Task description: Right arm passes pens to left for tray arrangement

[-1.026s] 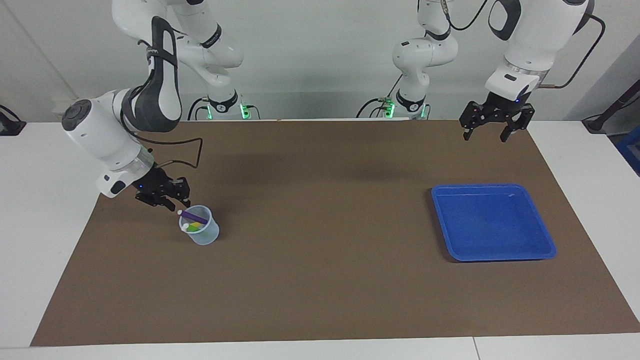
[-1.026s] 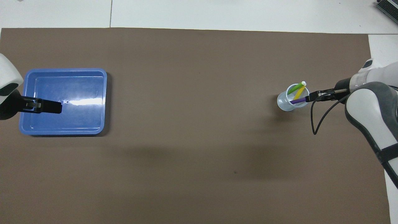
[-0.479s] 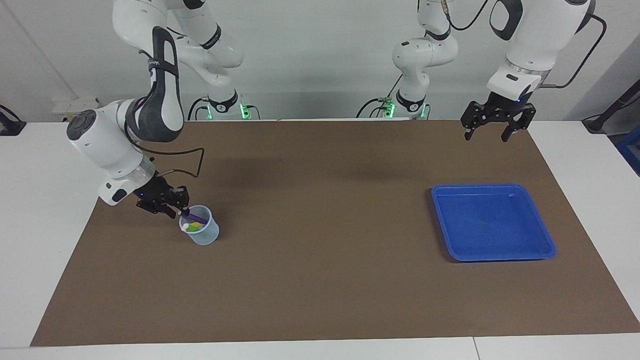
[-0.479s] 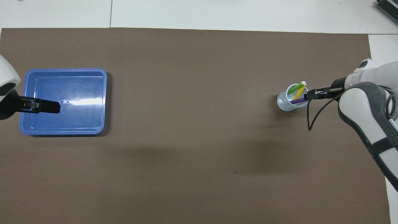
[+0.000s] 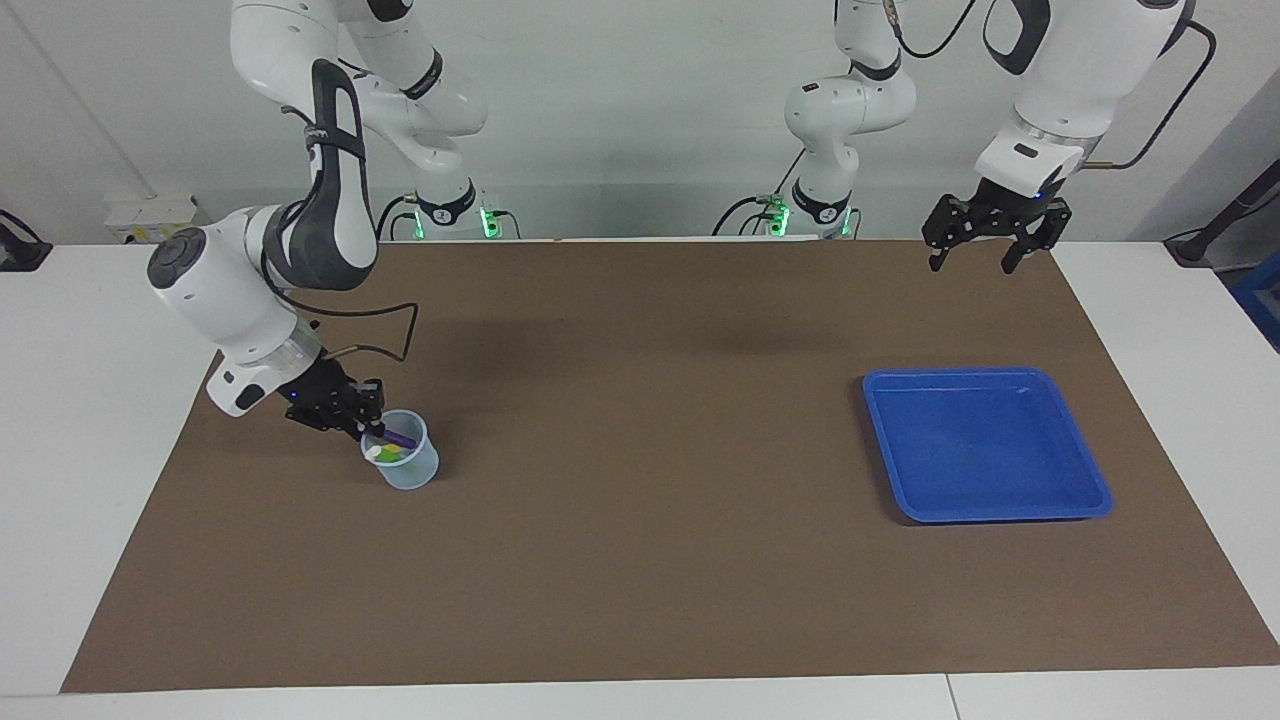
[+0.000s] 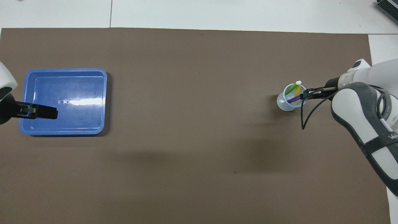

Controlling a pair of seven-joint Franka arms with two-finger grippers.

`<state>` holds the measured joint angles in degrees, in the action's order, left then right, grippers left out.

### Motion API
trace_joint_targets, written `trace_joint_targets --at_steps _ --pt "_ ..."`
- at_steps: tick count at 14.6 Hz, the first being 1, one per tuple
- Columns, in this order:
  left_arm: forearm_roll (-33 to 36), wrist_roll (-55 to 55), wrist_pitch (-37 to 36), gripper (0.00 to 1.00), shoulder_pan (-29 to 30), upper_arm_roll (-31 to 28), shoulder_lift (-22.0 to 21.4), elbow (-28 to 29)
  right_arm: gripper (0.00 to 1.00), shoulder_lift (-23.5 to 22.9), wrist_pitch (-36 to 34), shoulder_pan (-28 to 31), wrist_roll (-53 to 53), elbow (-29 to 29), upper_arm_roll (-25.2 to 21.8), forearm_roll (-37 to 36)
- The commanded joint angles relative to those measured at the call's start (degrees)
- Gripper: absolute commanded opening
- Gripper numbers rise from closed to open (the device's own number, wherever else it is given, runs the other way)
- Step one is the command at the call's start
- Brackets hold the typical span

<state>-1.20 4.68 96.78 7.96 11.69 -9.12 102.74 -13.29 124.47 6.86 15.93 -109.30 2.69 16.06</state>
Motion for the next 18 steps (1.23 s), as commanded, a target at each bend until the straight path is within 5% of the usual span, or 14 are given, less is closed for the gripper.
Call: trace_joint_targets --at_steps 1,10,15,18 --pt "0.68 0.50 -0.80 1.00 0.48 -0.09 -0.73 -0.17 0.00 -0.07 0.51 -0.62 -0.90 -0.74 0.12 0.73" --pt "0.68 -0.20 2.88 0.95 1.36 -0.79 -0.73 -0.34 0.01 -0.07 0.51 -0.44 -0.64 -0.74 0.03 0.73" --pt "0.68 -2.75 3.06 0.93 1.18 -0.71 -0.82 0.09 0.47 -0.07 0.69 -0.09 -0.73 -0.65 0.03 0.73" --pt "0.68 -3.88 3.15 0.88 1.27 -0.70 -1.43 1.15 0.53 -0.16 0.60 0.17 -0.64 -0.30 0.03 0.73"
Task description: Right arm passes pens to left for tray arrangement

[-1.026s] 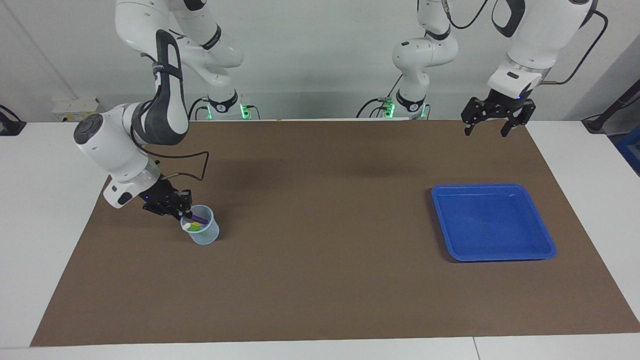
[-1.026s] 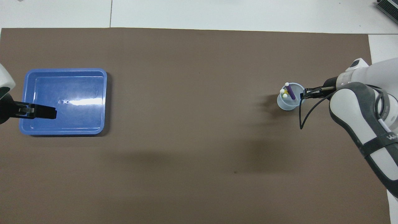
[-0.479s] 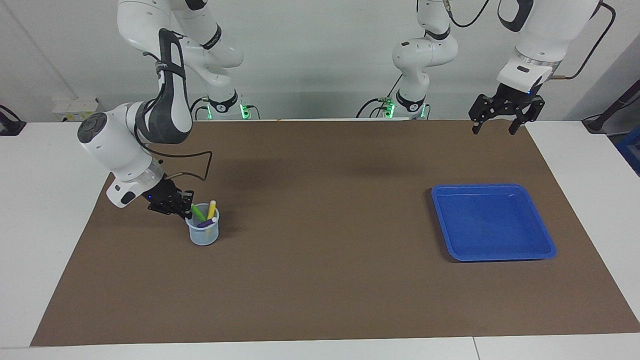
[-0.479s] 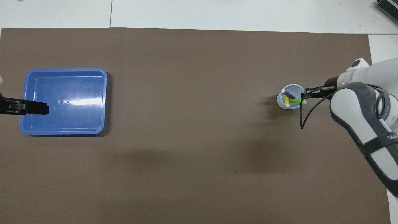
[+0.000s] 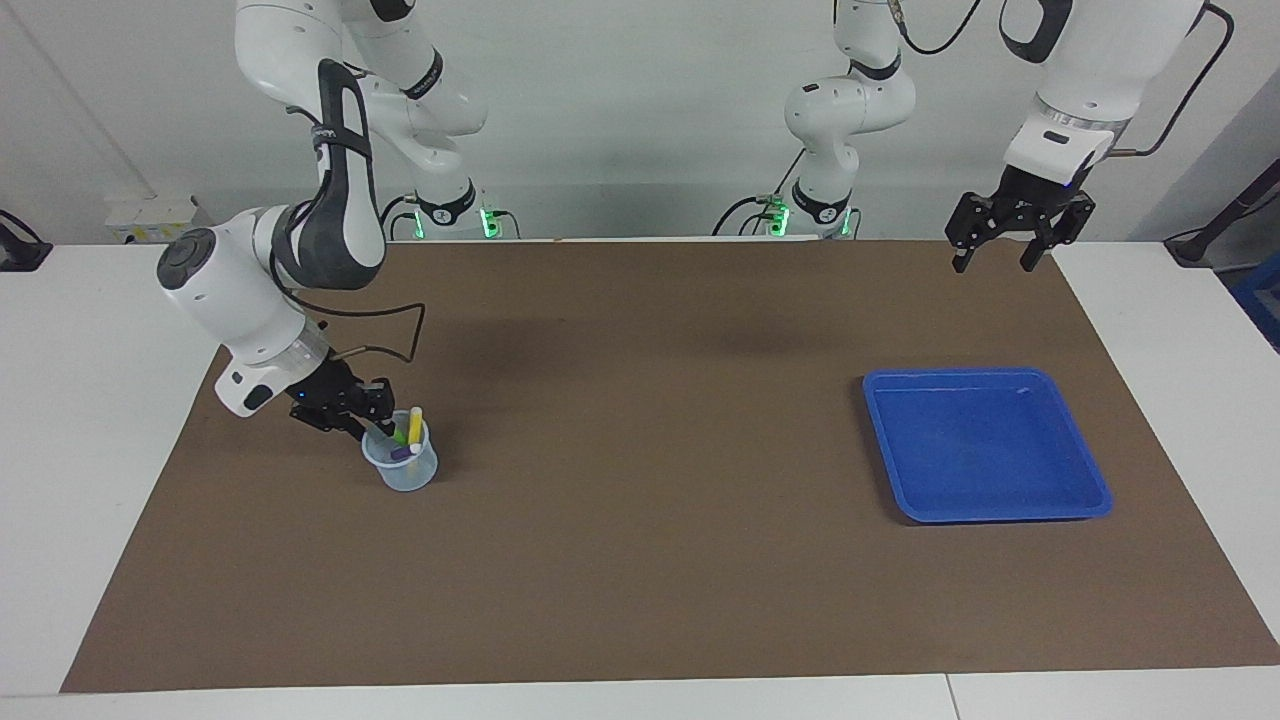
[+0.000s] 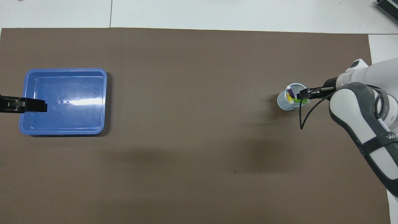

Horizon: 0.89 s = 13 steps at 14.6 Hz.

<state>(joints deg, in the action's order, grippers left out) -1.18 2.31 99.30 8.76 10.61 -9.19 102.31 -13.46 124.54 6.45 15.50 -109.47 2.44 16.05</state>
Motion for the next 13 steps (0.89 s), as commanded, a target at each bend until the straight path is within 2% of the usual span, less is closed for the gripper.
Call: trace_joint_targets --at_steps 1,11,12,13 --pt "0.66 -2.38 0.63 0.88 0.47 0.38 -1.44 1.66 0.53 -0.08 0.27 0.67 -0.20 0.14 0.29 0.73" --pt "0.74 -1.43 2.48 0.91 -0.50 0.46 -1.53 2.36 0.48 0.27 -1.41 0.50 -0.20 0.23 0.29 0.73" --pt "0.74 -1.43 2.39 0.95 -0.50 0.46 -1.53 2.54 0.49 0.27 -1.49 0.50 -0.20 0.23 0.29 0.73" --pt "0.74 -1.25 2.65 0.96 -0.50 0.55 -1.53 2.63 0.49 0.27 -1.76 0.50 -0.20 0.23 0.20 0.73"
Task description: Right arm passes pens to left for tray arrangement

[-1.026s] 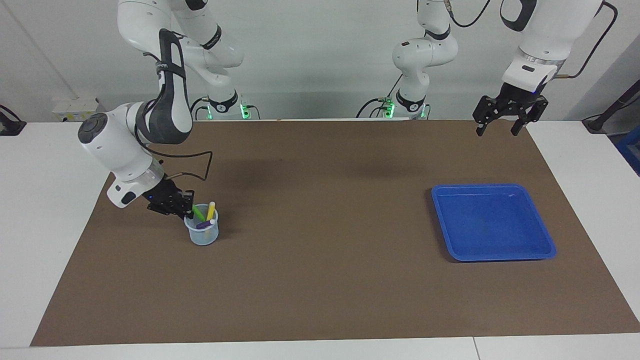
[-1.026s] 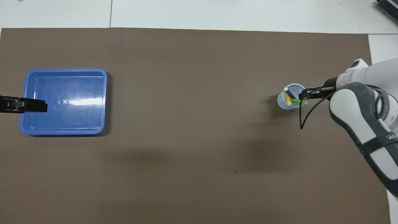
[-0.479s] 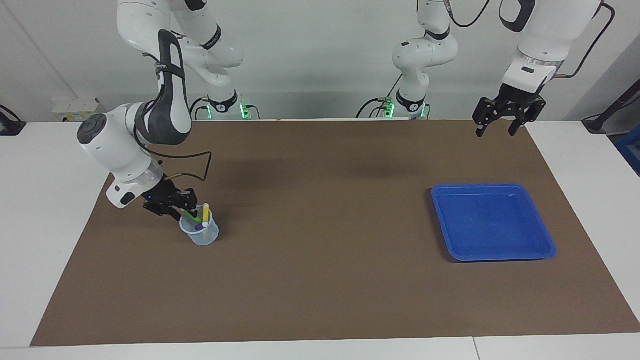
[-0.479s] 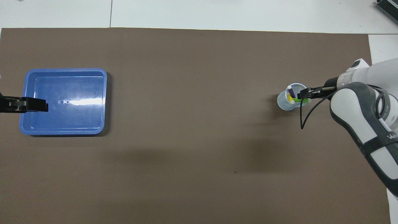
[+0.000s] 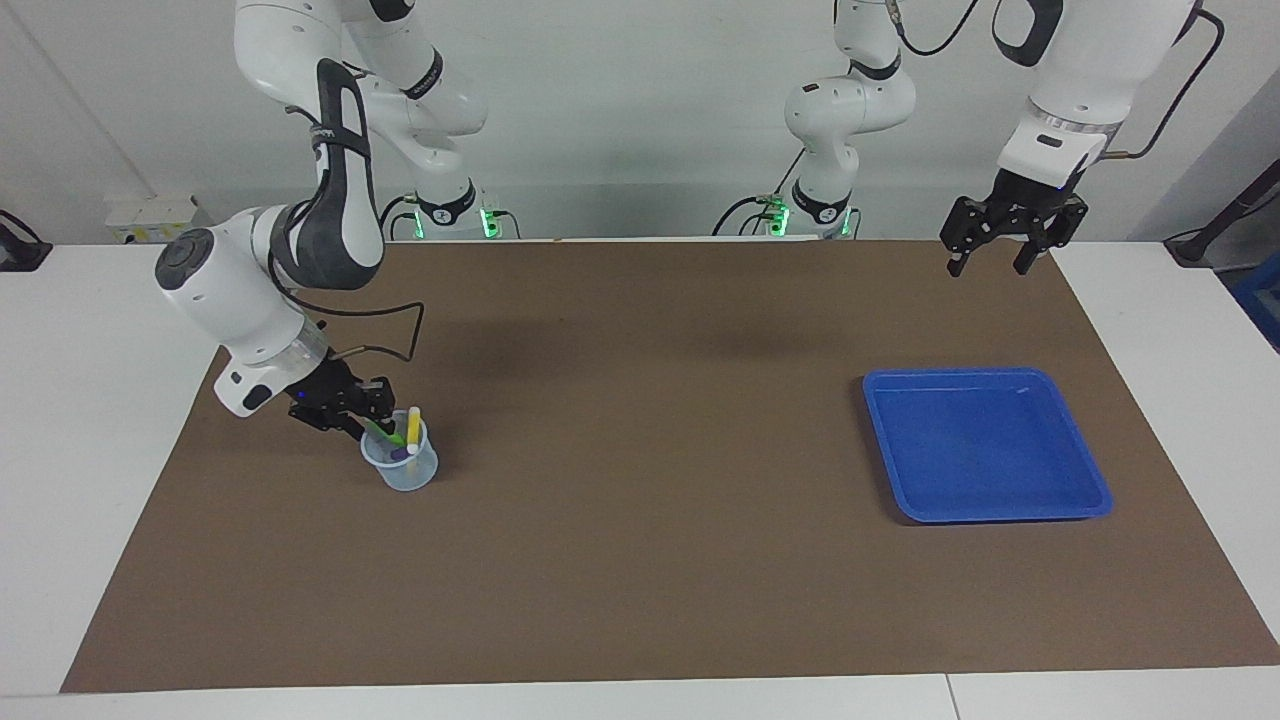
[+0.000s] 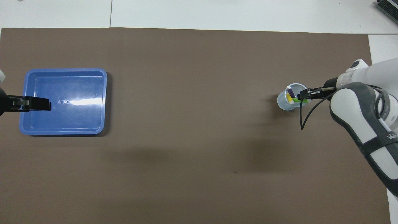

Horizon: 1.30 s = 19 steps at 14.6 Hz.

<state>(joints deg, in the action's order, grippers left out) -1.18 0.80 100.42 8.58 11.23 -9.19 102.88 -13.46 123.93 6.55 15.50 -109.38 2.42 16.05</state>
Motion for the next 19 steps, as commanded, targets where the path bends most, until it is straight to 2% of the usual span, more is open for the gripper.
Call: trace_joint_targets --at_steps 1,9,19 --pt "0.74 0.34 1.88 0.96 -0.31 -0.07 -1.79 2.24 0.50 0.27 -1.14 0.40 -0.12 0.13 0.21 0.73" --pt "0.74 0.35 2.23 0.96 -0.40 -0.07 -1.97 2.85 0.54 0.36 -1.93 2.59 1.99 0.13 0.21 -0.23" --pt "0.74 0.35 5.39 0.95 -0.31 -0.07 -1.97 4.61 0.44 1.15 -3.69 2.42 1.82 0.57 0.30 -0.15"
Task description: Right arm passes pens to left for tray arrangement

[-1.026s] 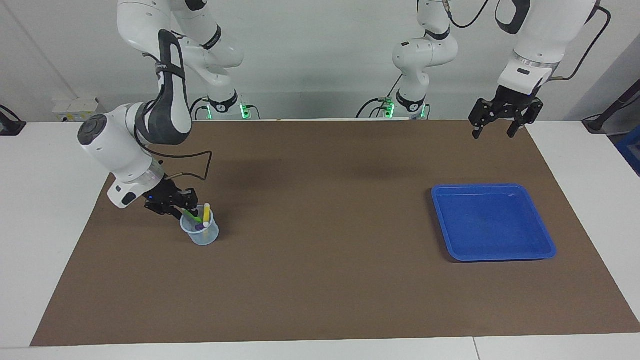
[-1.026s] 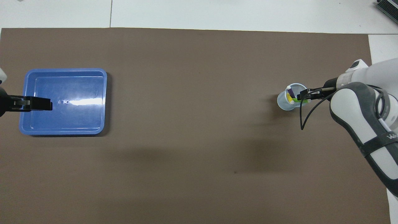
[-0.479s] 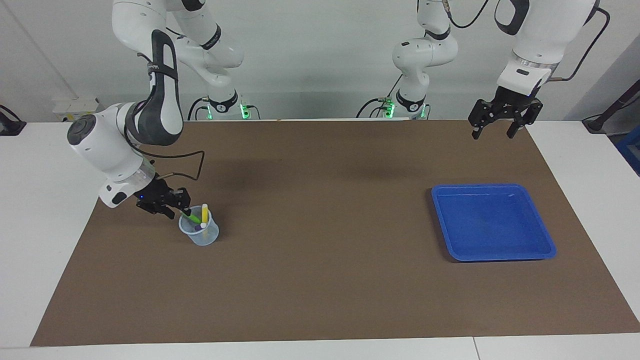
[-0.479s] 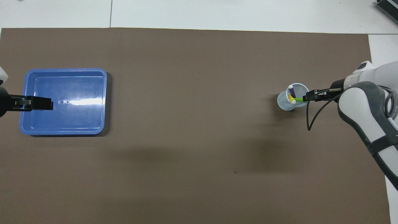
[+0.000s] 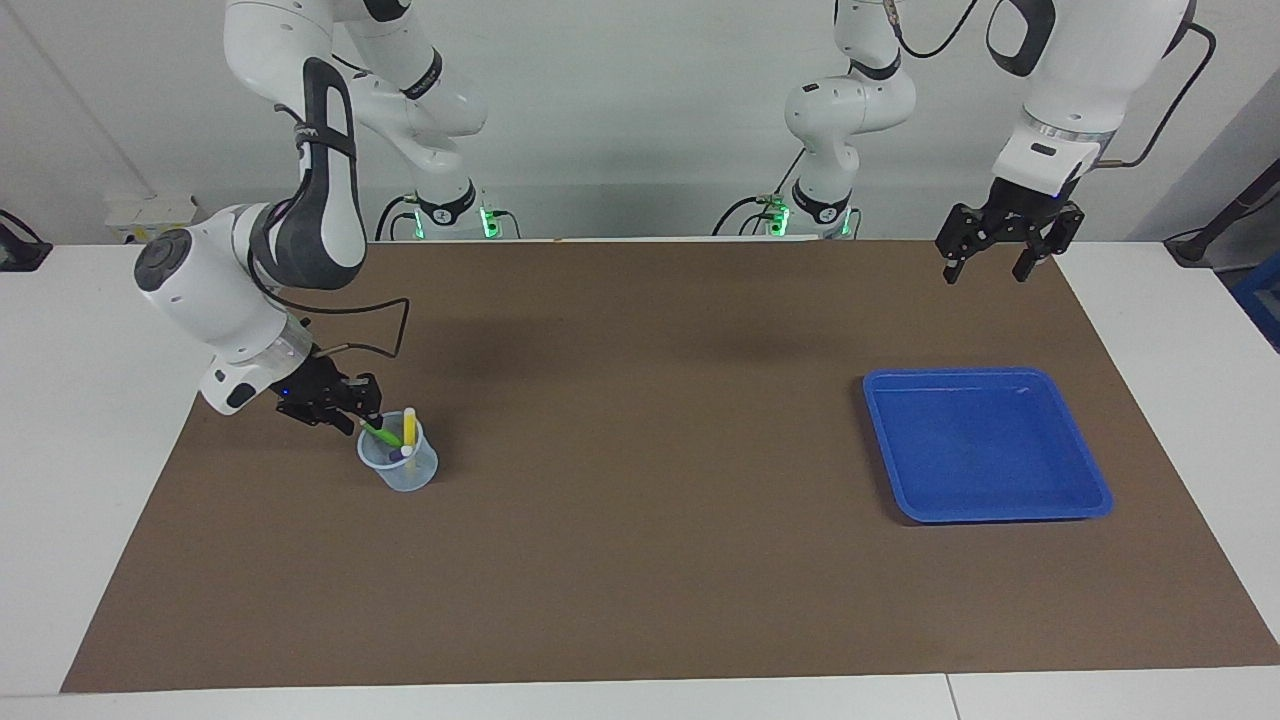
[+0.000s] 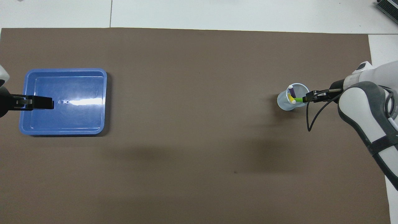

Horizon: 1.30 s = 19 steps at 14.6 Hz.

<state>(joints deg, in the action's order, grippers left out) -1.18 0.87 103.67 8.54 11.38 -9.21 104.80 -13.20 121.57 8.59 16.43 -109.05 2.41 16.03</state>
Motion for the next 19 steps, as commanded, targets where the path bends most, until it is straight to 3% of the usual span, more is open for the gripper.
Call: trace_joint_targets --at_steps 1,10,15,19 --pt "0.74 0.27 2.32 0.95 -0.27 -0.21 -1.95 2.69 0.43 0.90 -1.25 0.37 0.88 0.25 0.32 -0.21" --pt "0.66 0.01 3.55 0.95 -0.27 -0.30 -1.78 3.22 0.40 0.90 -0.72 -0.42 0.36 0.16 0.23 -0.21" --pt "0.66 -0.34 3.64 0.94 -0.19 -0.30 -1.95 3.92 0.31 0.81 -0.19 -0.50 0.27 0.16 0.32 -0.21" --pt "0.66 -0.08 3.64 0.94 -0.19 -0.30 -1.95 3.92 0.09 0.81 -0.19 -0.68 0.27 0.16 0.23 -0.21"
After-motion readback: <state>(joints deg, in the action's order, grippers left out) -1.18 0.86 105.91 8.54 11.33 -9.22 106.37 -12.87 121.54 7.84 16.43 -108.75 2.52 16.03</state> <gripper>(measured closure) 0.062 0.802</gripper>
